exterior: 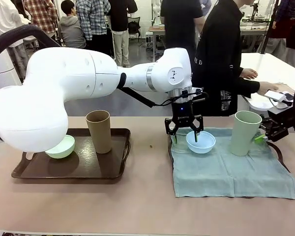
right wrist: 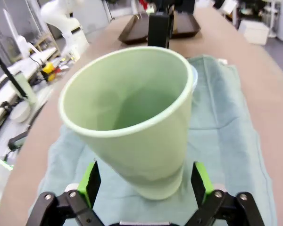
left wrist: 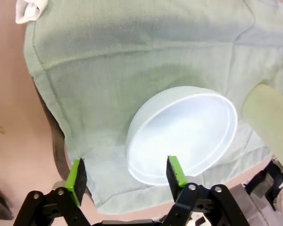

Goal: Set up a tray with a mat and arrange the tableware.
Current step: Place the Picnic Bowl and Reusable plastic cup back onto the Handle tray in front of the human's position.

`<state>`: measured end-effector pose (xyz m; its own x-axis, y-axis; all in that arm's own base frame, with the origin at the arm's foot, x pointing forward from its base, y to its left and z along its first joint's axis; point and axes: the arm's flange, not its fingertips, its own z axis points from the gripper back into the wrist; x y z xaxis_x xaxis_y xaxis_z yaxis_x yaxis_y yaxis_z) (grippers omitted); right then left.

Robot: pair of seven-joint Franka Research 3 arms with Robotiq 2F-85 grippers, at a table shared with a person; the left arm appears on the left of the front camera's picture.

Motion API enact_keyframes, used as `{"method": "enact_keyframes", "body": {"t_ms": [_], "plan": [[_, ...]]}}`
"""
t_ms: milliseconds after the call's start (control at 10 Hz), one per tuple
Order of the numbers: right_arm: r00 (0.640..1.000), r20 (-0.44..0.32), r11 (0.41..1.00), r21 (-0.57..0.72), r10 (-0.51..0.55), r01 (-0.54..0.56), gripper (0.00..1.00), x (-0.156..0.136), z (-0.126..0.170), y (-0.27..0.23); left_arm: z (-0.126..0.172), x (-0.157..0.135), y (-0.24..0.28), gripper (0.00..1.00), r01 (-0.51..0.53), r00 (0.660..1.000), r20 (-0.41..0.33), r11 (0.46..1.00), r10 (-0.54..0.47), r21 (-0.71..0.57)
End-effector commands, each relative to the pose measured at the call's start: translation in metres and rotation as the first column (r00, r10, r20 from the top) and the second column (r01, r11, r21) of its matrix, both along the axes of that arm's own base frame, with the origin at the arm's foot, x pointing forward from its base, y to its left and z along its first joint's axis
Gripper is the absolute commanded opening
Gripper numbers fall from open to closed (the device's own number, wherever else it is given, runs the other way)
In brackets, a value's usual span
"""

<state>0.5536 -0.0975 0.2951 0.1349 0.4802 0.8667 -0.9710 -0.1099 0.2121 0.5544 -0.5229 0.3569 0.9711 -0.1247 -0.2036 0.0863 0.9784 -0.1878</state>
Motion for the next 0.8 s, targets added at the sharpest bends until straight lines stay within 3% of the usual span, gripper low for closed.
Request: {"method": "enact_keyframes", "body": {"t_ms": [0, 200, 400, 500, 700], "plan": [[0.999, -0.031, 0.999, -0.037, -0.008, 0.007, 1.00, -0.019, 0.014, 0.001, 0.010, -0.006, 0.008, 1.00, 0.019, 1.000, -0.017, 1.000, -0.019, -0.021], [0.999, -0.021, 0.993, -0.105, -0.047, 0.045, 1.00, -0.030, 0.042, -0.006, 0.032, -0.015, 0.015, 1.00, 0.024, 1.000, 0.020, 1.000, -0.024, 0.007], [0.986, -0.043, 0.955, -0.259, -0.161, 0.145, 1.00, -0.044, 0.091, 0.002, 0.073, -0.035, 0.028, 1.00, 0.028, 0.996, 0.082, 0.998, -0.033, 0.064], [0.967, -0.073, 0.914, -0.351, -0.243, 0.203, 1.00, -0.047, 0.120, 0.008, 0.100, -0.048, 0.036, 1.00, 0.040, 0.990, 0.129, 0.995, -0.051, 0.086], [0.885, -0.141, 0.789, -0.529, -0.444, 0.312, 1.00, -0.046, 0.167, 0.020, 0.141, -0.068, 0.051, 1.00, 0.051, 0.978, 0.193, 0.991, -0.075, 0.127]]}}
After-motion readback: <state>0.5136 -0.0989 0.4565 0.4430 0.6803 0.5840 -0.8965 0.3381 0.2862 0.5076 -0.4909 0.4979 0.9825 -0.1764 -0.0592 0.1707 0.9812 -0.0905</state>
